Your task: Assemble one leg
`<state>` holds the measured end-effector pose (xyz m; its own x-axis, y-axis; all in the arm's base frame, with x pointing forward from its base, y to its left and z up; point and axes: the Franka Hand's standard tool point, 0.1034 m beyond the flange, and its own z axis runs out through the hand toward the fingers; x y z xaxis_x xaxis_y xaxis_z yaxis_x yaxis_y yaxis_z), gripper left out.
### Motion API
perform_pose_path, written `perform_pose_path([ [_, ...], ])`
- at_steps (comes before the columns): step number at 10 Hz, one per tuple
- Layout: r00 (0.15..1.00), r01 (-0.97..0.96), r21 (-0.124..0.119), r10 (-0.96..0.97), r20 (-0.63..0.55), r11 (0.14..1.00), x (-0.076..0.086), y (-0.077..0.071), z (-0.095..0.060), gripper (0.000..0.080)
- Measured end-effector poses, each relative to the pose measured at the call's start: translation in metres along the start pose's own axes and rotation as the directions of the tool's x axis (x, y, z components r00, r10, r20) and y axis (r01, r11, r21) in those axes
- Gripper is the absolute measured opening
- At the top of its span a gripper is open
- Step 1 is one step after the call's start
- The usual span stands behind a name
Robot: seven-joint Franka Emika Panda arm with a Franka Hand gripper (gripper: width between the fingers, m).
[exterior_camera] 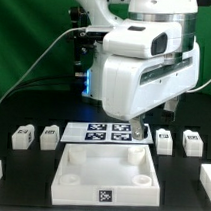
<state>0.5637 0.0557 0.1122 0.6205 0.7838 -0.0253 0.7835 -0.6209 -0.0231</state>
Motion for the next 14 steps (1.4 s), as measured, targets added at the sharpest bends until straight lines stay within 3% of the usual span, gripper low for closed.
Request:
perform_pose_path([
  [7,1.0,0.007,0.001,-0.007,0.001,1.0,0.0,0.0,0.001,0.065],
  [10,0.987,0.159,0.002,-0.159,0.003,0.987,-0.006,-0.001,0.002,0.065],
  [12,0.924,0.381,0.023,-0.382,0.013,0.924,-0.045,-0.017,0.01,0.065],
  [14,0.779,0.626,0.047,-0.627,0.003,0.779,-0.09,-0.029,0.026,0.065],
])
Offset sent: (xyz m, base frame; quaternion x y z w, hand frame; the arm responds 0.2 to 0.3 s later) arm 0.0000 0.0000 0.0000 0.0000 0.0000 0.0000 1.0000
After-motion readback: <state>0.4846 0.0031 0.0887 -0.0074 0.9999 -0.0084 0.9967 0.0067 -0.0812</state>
